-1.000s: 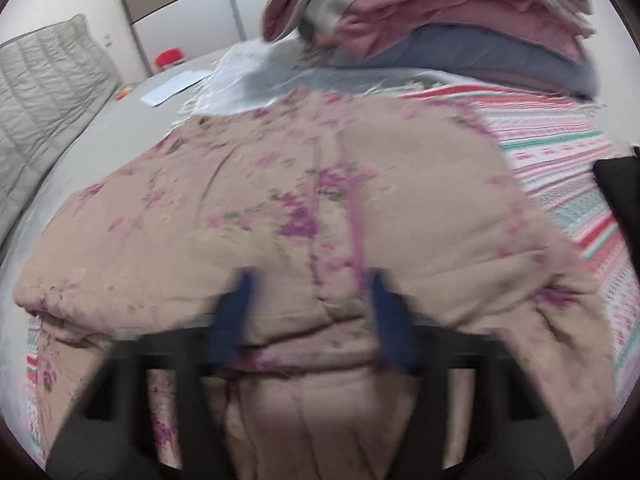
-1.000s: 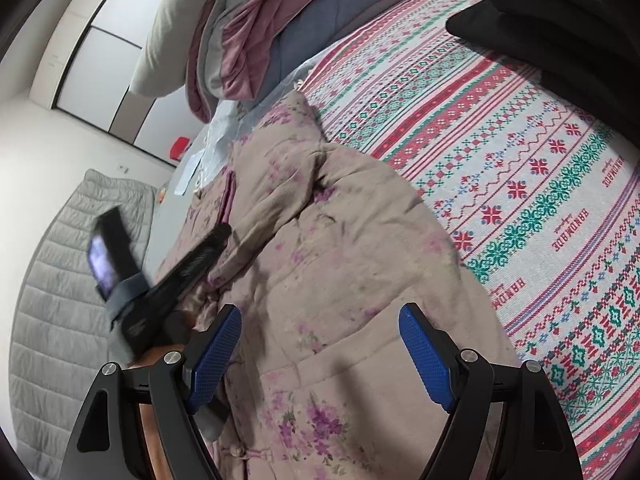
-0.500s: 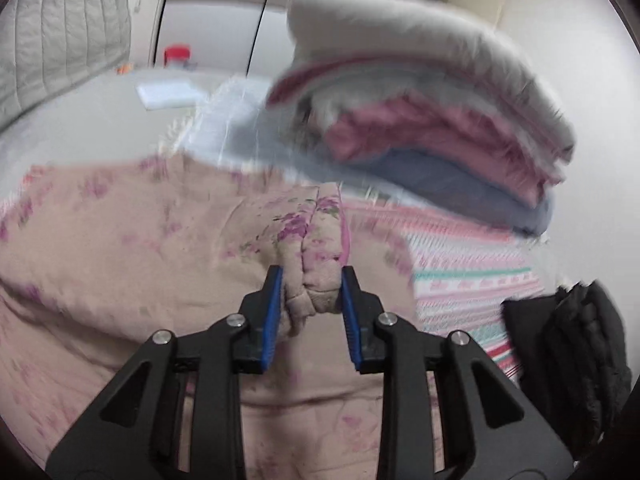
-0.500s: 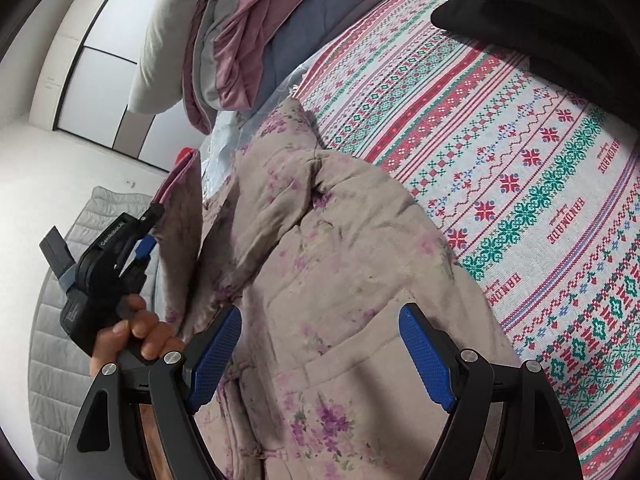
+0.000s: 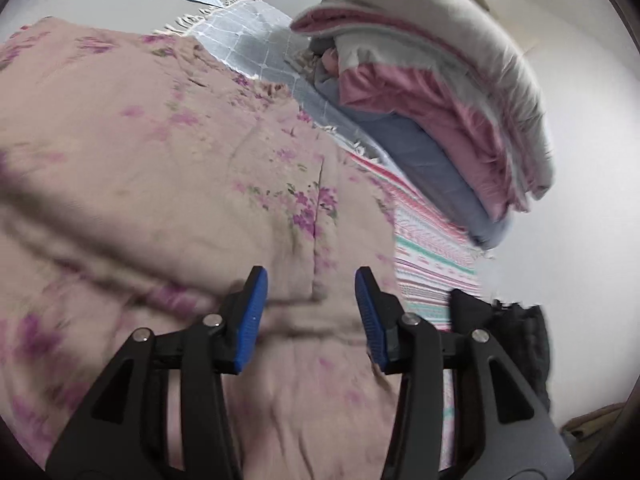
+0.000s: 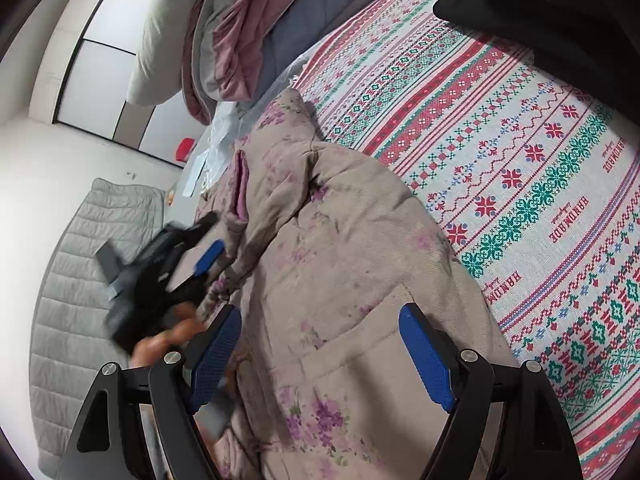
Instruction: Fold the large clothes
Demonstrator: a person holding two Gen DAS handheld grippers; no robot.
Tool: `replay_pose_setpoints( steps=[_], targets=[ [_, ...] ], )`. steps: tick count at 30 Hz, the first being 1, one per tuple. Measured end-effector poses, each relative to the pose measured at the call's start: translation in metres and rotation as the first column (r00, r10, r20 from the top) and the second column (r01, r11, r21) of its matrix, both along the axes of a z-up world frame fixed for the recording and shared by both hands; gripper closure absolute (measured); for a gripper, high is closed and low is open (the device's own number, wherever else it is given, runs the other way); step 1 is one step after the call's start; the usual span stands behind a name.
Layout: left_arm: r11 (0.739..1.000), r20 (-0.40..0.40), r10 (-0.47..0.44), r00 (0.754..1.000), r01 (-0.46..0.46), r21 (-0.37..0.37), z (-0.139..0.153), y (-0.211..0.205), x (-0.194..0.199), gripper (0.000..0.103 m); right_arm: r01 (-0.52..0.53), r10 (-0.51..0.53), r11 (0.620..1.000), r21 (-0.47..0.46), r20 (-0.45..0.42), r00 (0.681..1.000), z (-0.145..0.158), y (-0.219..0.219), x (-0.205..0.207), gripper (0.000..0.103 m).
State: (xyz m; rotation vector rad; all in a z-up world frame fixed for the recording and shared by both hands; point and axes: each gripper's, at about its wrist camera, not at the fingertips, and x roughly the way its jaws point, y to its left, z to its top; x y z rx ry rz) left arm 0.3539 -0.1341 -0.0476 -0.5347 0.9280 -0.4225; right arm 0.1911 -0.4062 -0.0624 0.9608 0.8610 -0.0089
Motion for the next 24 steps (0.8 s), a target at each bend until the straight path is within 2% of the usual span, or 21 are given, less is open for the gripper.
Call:
replay_pose_setpoints(
  steps=[3, 6, 9, 12, 14, 16, 18, 20, 24],
  targets=[
    [0.997, 0.011, 0.024, 1.0, -0.025, 0.067, 0.018, 0.038, -0.033, 0.05, 0.0, 0.0, 1.0, -0.005, -0.006, 1.0, -0.001, 0.0, 0.001, 0.021],
    [0.982, 0.014, 0.105, 0.994, -0.105, 0.155, 0.03, 0.082, -0.06, 0.042, -0.003, 0.003, 1.0, -0.016, -0.004, 1.0, 0.0, 0.002, 0.002, 0.021],
    [0.945, 0.017, 0.218, 0.976, -0.215, 0.246, 0.04, 0.136, -0.099, 0.039, -0.017, 0.017, 0.999, -0.035, -0.004, 1.0, 0.001, 0.008, 0.004, 0.021],
    [0.904, 0.055, 0.307, 0.95, -0.309, 0.294, 0.04, 0.174, -0.133, 0.022, -0.042, 0.042, 0.998, -0.051, -0.007, 0.999, 0.002, 0.015, 0.007, 0.021],
    [0.88, 0.076, 0.332, 0.94, -0.338, 0.333, 0.034, 0.19, -0.147, 0.022, -0.063, 0.062, 0.995, -0.084, -0.015, 0.998, 0.002, 0.021, 0.008, 0.021],
    [0.853, 0.052, 0.367, 0.929, -0.358, 0.379, 0.017, 0.211, -0.157, 0.022, -0.088, 0.085, 0.988, -0.127, -0.03, 0.996, 0.002, 0.026, 0.009, 0.021],
    [0.851, 0.028, 0.392, 0.92, -0.374, 0.368, 0.002, 0.229, -0.163, 0.022, -0.111, 0.105, 0.98, -0.168, -0.044, 0.993, 0.002, 0.028, 0.009, 0.021],
    [0.834, -0.001, 0.436, 0.9, -0.404, 0.376, -0.011, 0.247, -0.166, 0.022, -0.118, 0.108, 0.971, -0.209, -0.058, 0.992, 0.001, 0.025, 0.006, 0.021],
    [0.85, -0.037, 0.443, 0.896, -0.407, 0.335, -0.015, 0.266, -0.17, 0.022, -0.105, 0.083, 0.959, -0.263, -0.094, 0.992, -0.003, 0.014, -0.006, 0.021]
  ],
)
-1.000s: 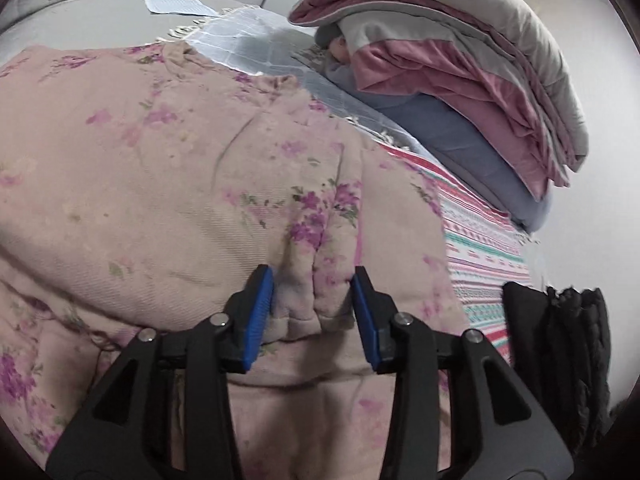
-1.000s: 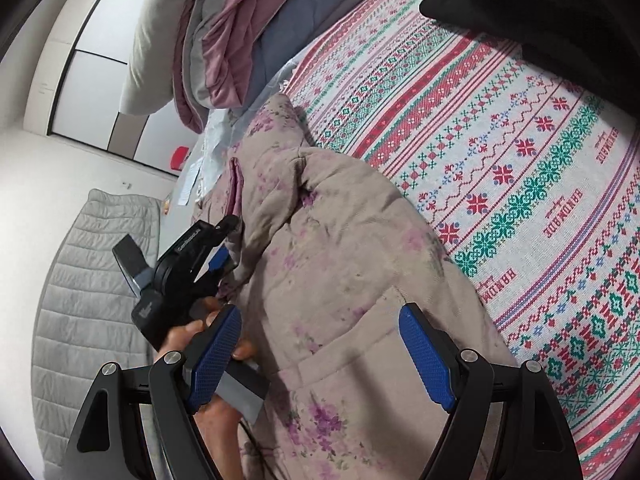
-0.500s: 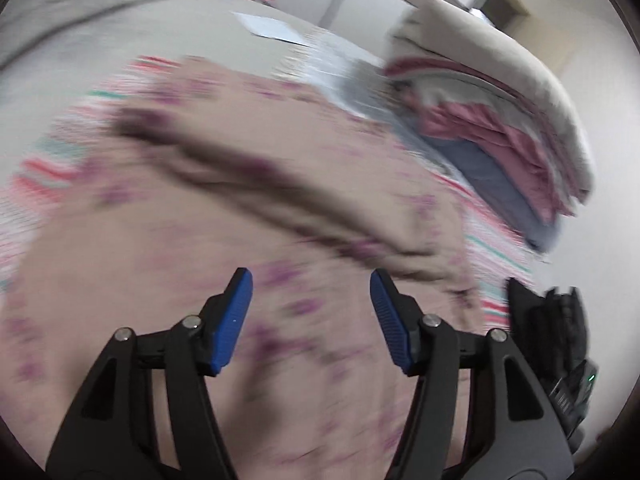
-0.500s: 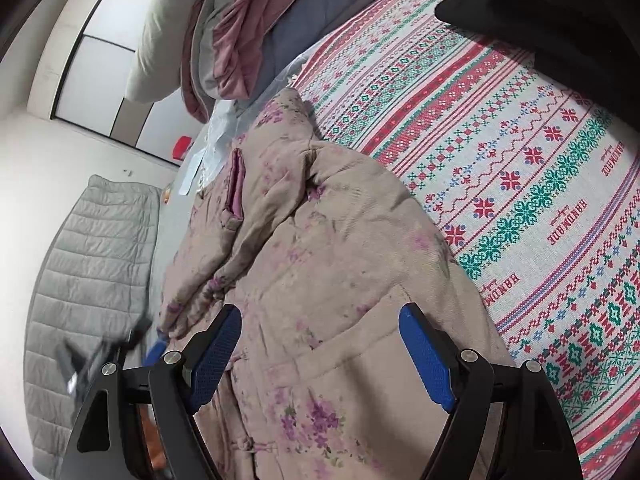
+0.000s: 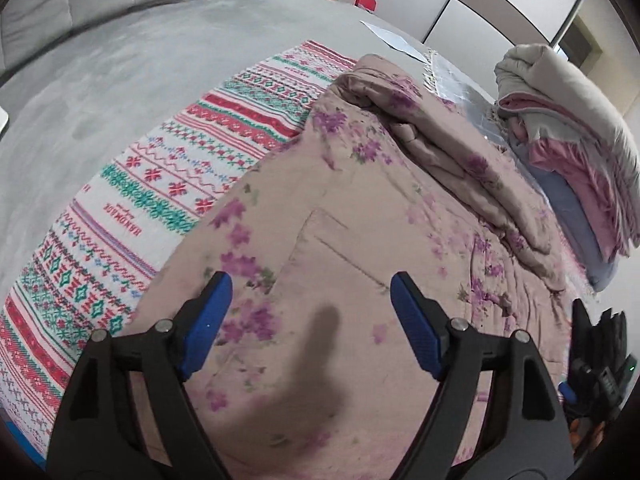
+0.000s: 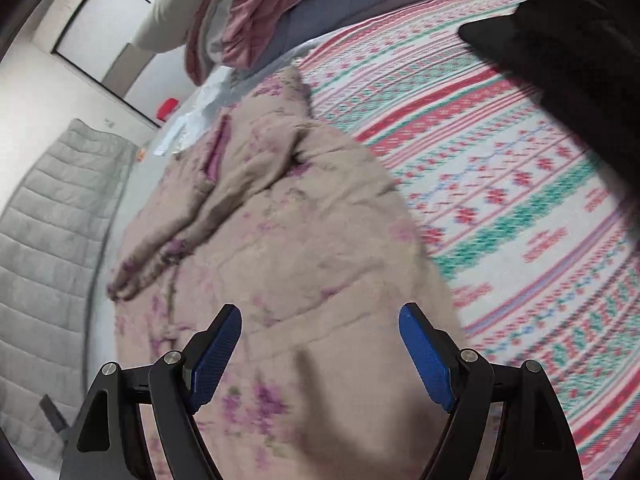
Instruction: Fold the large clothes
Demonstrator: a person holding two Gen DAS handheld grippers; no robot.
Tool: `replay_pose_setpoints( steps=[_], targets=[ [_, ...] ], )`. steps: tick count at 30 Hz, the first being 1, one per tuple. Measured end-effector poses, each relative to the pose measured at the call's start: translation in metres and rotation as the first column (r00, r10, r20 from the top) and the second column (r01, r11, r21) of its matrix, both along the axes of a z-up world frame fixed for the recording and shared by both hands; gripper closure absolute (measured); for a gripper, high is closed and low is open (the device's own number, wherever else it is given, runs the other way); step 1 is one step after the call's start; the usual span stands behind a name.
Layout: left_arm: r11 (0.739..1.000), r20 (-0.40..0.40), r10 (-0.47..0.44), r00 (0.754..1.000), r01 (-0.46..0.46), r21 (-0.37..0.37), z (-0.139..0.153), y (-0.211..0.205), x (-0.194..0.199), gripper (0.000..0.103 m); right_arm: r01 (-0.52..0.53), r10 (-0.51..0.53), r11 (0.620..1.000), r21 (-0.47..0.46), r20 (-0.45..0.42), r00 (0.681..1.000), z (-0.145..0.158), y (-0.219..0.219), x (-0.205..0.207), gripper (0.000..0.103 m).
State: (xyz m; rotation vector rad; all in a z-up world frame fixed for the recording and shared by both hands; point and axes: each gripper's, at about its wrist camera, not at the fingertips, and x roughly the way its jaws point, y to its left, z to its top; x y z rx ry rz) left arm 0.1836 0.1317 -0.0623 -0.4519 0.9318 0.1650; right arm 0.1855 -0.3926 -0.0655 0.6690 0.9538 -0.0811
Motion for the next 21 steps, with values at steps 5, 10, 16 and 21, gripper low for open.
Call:
replay_pose_setpoints(
  steps=[5, 10, 16, 21],
  targets=[
    [0.999, 0.028, -0.045, 0.999, 0.044, 0.013, 0.012, 0.011, -0.016, 0.022, -0.026, 0.026, 0.999, -0.028, -0.003, 1.0, 0.003, -0.014, -0.022, 0.021],
    [0.997, -0.013, -0.067, 0.998, 0.067, -0.044, 0.007, 0.033, -0.032, 0.022, -0.063, 0.06, 0.99, -0.129, -0.021, 0.998, 0.005, -0.025, -0.047, 0.021],
    [0.988, -0.042, -0.095, 0.995, 0.089, -0.124, -0.003, 0.06, -0.055, 0.022, -0.119, 0.115, 0.989, -0.088, -0.044, 0.992, -0.008, -0.043, -0.084, 0.021],
    [0.977, -0.064, -0.09, 0.994, 0.075, -0.198, -0.015, 0.079, -0.071, 0.022, -0.093, 0.094, 0.995, 0.027, -0.048, 0.994, -0.019, -0.06, -0.108, 0.021]
  ],
)
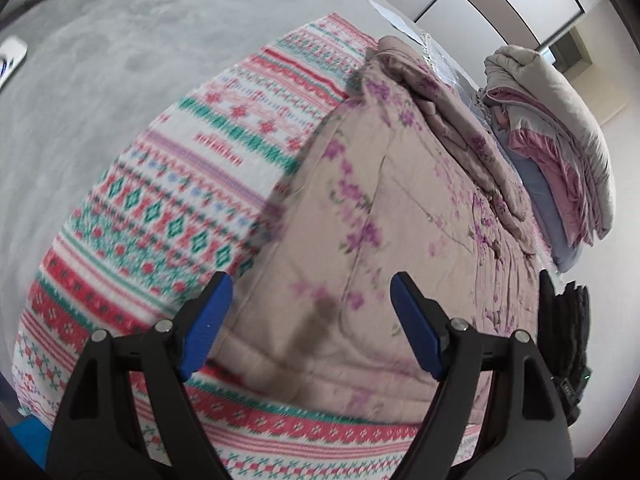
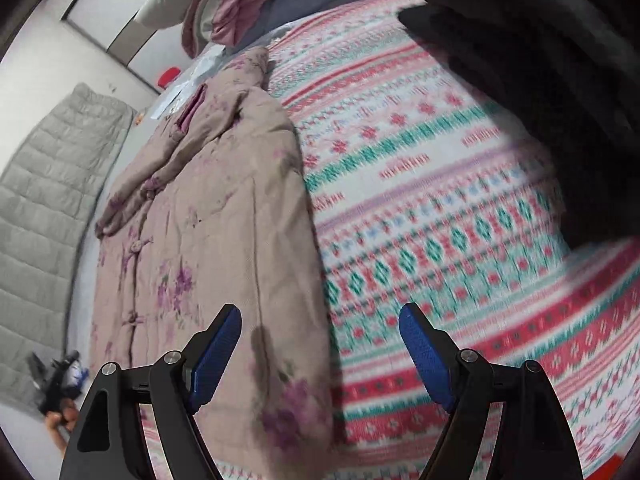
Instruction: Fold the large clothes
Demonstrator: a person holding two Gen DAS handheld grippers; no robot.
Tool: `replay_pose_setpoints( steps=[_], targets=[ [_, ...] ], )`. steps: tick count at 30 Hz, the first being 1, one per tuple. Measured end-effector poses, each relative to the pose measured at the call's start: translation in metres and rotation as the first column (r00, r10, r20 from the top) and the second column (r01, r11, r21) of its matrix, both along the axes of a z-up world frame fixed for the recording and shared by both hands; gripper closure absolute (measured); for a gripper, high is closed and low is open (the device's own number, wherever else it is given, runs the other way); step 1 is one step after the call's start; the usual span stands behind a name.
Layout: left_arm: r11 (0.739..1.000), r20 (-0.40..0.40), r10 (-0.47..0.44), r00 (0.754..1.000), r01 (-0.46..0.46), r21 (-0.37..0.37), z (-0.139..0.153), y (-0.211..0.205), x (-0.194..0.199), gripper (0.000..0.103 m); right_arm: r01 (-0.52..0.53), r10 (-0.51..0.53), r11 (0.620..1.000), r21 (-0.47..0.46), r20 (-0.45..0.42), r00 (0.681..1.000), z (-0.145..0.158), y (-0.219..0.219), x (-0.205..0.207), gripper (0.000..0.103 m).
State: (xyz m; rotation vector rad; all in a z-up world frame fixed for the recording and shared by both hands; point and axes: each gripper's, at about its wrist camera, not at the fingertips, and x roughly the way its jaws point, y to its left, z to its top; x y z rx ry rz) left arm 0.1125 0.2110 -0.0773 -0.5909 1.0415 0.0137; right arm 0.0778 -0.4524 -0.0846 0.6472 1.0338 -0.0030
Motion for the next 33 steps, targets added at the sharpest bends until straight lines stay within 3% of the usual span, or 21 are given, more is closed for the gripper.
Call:
replay_pose_setpoints(
  steps=[4, 9, 11, 14, 16, 18, 23, 28, 33],
  targets=[
    [0.999, -0.021, 0.007, 1.0, -0.007, -0.032, -0.009, 0.007, -0.006, 0.022, -0.025, 0.025, 0.998, 0.05, -0.009, 1.0, -0.002, 0.004, -0.004, 0.021],
    [0.999, -0.025, -0.037, 0.999, 0.036, -0.009, -0.012, 0.002, -0.009, 0.022, -0.096, 0.102, 0.989, 0.109, -0.043, 0.994, -0.014, 0.022, -0.005, 0.022],
    [0.999, -0.018, -0.047, 0.999, 0.047, -0.006, -0.012, 0.002, -0.011, 0.022, -0.095, 0.101, 0.991, 0.092, -0.062, 0.993, -0.019, 0.027, -0.007, 0.026],
    [0.998, -0.026, -0.06, 0.998, 0.06, 0.014, -0.016, -0.001, -0.012, 0.03, -0.108, 0.112, 0.992, 0.062, -0.065, 0.992, -0.021, 0.035, -0.009, 0.038],
    [0.996, -0.028, -0.065, 0.997, 0.067, 0.059, -0.015, -0.005, -0.011, 0.049, -0.123, 0.127, 0.99, 0.071, -0.058, 0.99, -0.022, 0.04, -0.01, 0.046],
    [0.994, -0.018, -0.052, 0.999, 0.053, 0.099, -0.012, -0.007, -0.012, 0.058, -0.122, 0.129, 0.987, 0.102, -0.062, 0.99, -0.024, 0.044, -0.011, 0.053],
    [0.995, -0.026, -0.053, 0.998, 0.055, 0.081, -0.019, -0.006, -0.008, 0.058, -0.133, 0.137, 0.987, 0.085, -0.039, 0.99, -0.02, 0.054, -0.014, 0.059],
    [0.997, -0.028, -0.052, 0.998, 0.053, 0.062, -0.02, -0.005, -0.009, 0.05, -0.138, 0.141, 0.989, 0.059, -0.059, 0.988, -0.023, 0.056, -0.014, 0.058],
    [0.993, -0.046, -0.04, 0.998, 0.045, 0.11, -0.019, -0.005, -0.01, 0.044, -0.148, 0.152, 0.987, 0.062, -0.059, 0.987, -0.024, 0.054, -0.018, 0.058]
  ],
)
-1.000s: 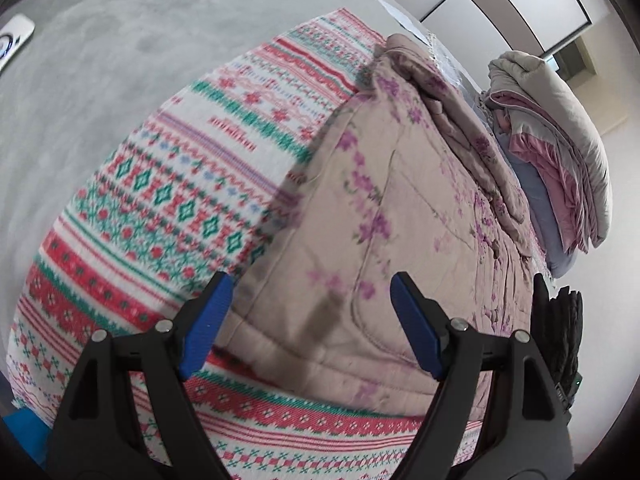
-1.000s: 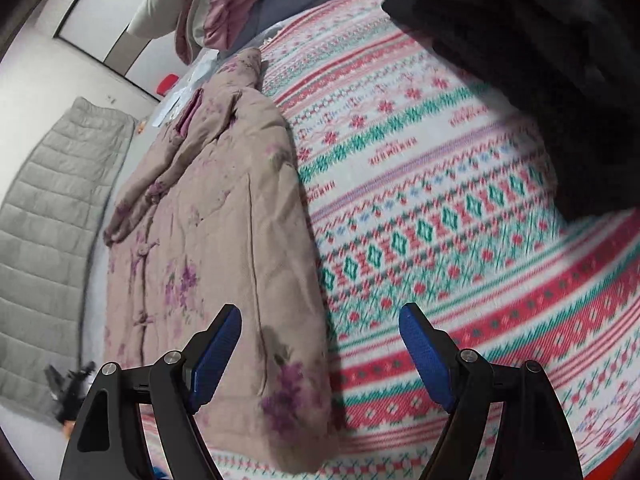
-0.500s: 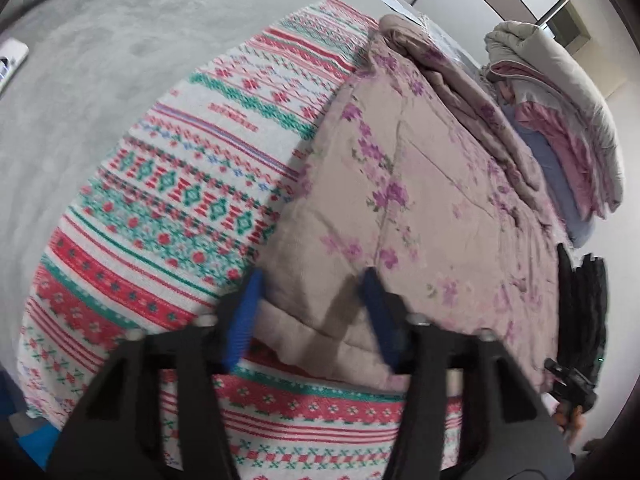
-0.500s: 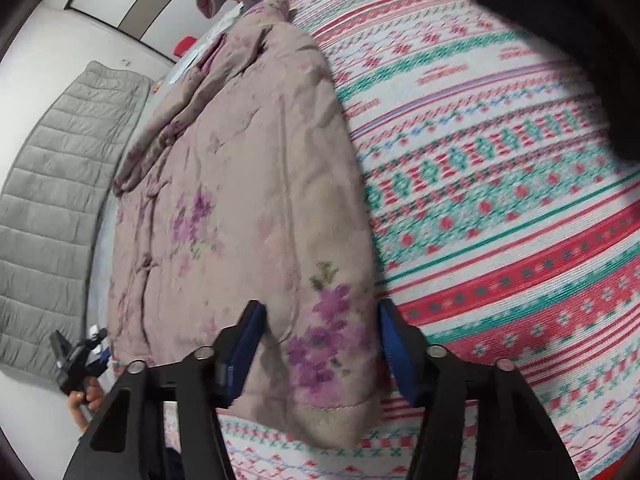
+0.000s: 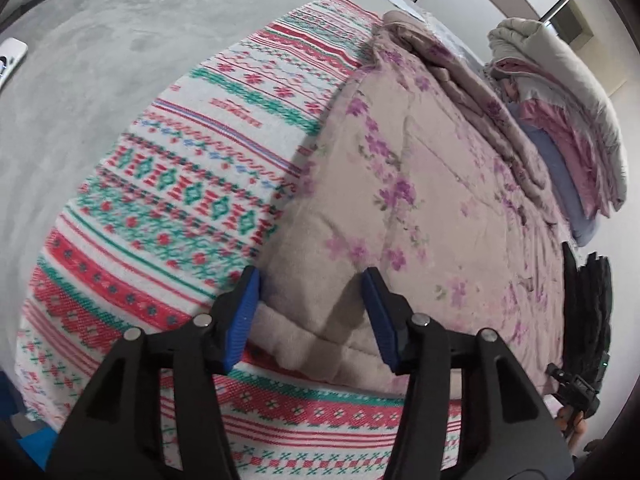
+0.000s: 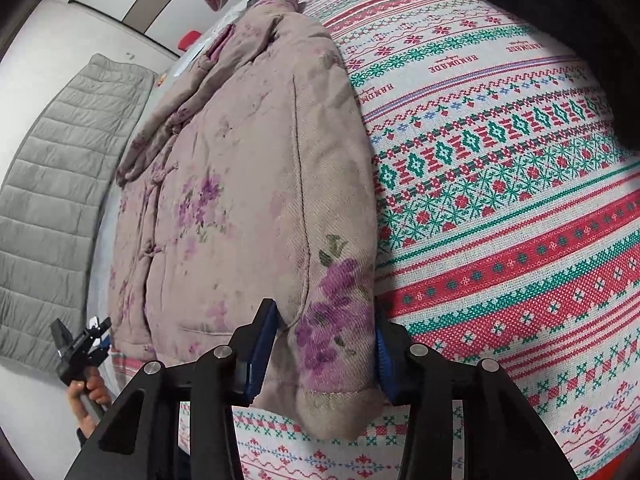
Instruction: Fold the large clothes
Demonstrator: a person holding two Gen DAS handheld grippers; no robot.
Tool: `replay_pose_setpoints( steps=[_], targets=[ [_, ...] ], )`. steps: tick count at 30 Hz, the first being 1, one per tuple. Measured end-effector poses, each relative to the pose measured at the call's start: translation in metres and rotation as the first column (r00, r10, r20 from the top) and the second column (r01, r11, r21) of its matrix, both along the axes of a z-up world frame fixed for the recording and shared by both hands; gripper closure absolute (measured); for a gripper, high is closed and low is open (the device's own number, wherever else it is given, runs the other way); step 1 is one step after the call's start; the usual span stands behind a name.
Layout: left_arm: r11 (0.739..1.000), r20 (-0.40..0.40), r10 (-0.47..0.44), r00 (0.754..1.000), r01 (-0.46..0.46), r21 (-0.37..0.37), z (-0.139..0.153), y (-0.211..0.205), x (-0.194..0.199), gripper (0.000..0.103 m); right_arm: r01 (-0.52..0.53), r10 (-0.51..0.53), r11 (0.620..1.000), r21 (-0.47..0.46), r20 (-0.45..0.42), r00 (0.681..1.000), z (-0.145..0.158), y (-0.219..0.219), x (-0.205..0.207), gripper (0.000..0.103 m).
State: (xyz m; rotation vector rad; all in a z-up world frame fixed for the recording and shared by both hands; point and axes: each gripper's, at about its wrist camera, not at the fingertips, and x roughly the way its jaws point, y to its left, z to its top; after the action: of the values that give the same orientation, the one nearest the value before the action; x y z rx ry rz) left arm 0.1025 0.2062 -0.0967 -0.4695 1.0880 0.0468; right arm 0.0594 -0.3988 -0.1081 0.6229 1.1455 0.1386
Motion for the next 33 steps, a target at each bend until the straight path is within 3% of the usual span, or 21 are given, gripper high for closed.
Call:
replay_pose_setpoints(
  steps=[1, 4, 7, 9, 11, 12, 14, 16, 19, 26, 27, 28, 30, 33],
  targets=[
    [1.0, -0.012, 0.022, 1.0, -0.022, 0.009, 0.0, 0.004, 0.0, 0.038, -0.002, 0.002, 1.0, 0.0, 0.002, 1.0, 0.0, -0.002, -0.002, 0.057],
    [0.998, -0.034, 0.048, 0.998, -0.049, -0.047, -0.007, 0.014, -0.001, 0.038, 0.0, 0.0, 1.0, 0.013, 0.004, 1.0, -0.002, -0.005, -0.004, 0.057],
    [0.996, -0.027, 0.01, 1.0, -0.013, -0.093, -0.009, 0.009, 0.0, 0.038, 0.013, -0.013, 0.999, 0.029, 0.005, 1.0, -0.004, -0.01, -0.007, 0.057],
    [0.998, -0.019, 0.003, 1.0, -0.004, -0.069, -0.009, 0.001, -0.001, 0.038, 0.024, -0.024, 0.999, 0.023, 0.0, 1.0, -0.004, -0.012, -0.008, 0.056],
    [0.999, -0.005, -0.014, 1.0, 0.014, -0.043, -0.007, -0.006, 0.0, 0.063, 0.026, -0.026, 1.0, -0.005, 0.002, 1.0, -0.003, -0.009, -0.007, 0.056],
    [0.997, 0.011, -0.03, 1.0, 0.03, -0.071, -0.005, -0.008, 0.0, 0.072, 0.024, -0.024, 1.0, -0.016, 0.004, 1.0, -0.002, -0.006, -0.005, 0.056],
    [0.994, 0.066, -0.043, 0.997, 0.049, -0.094, 0.006, -0.013, -0.003, 0.072, 0.028, -0.027, 0.999, -0.032, 0.007, 1.0, 0.001, -0.003, -0.006, 0.055],
    [0.994, 0.095, -0.056, 0.994, 0.064, -0.085, 0.012, -0.016, -0.003, 0.072, 0.027, -0.028, 0.999, 0.018, 0.04, 0.999, 0.008, -0.005, -0.007, 0.058],
    [0.989, 0.05, -0.036, 0.998, 0.043, -0.139, 0.002, -0.012, 0.001, 0.071, 0.032, -0.038, 0.997, 0.065, 0.092, 0.995, 0.018, -0.009, -0.011, 0.058],
    [0.977, 0.053, -0.024, 0.998, 0.035, -0.212, -0.002, -0.015, 0.005, 0.068, 0.037, -0.037, 0.999, 0.038, -0.001, 0.999, -0.003, -0.008, -0.009, 0.058],
    [0.979, 0.044, -0.026, 0.999, 0.034, -0.201, -0.003, -0.016, 0.006, 0.07, 0.033, -0.033, 0.999, 0.031, 0.002, 0.999, -0.002, -0.008, -0.009, 0.061],
    [0.982, 0.042, -0.025, 0.999, 0.032, -0.185, -0.004, -0.018, 0.007, 0.076, 0.032, -0.032, 0.999, 0.026, 0.006, 0.999, -0.002, -0.007, -0.009, 0.072],
    [0.985, 0.059, -0.013, 0.998, 0.023, -0.172, 0.002, -0.021, 0.006, 0.079, 0.043, -0.043, 0.998, 0.044, 0.013, 0.999, 0.0, -0.005, -0.01, 0.083],
    [0.985, 0.127, 0.023, 0.992, 0.0, -0.175, 0.024, -0.021, 0.0, 0.082, 0.067, -0.069, 0.997, 0.041, 0.054, 0.996, 0.016, -0.002, -0.011, 0.088]
  ],
)
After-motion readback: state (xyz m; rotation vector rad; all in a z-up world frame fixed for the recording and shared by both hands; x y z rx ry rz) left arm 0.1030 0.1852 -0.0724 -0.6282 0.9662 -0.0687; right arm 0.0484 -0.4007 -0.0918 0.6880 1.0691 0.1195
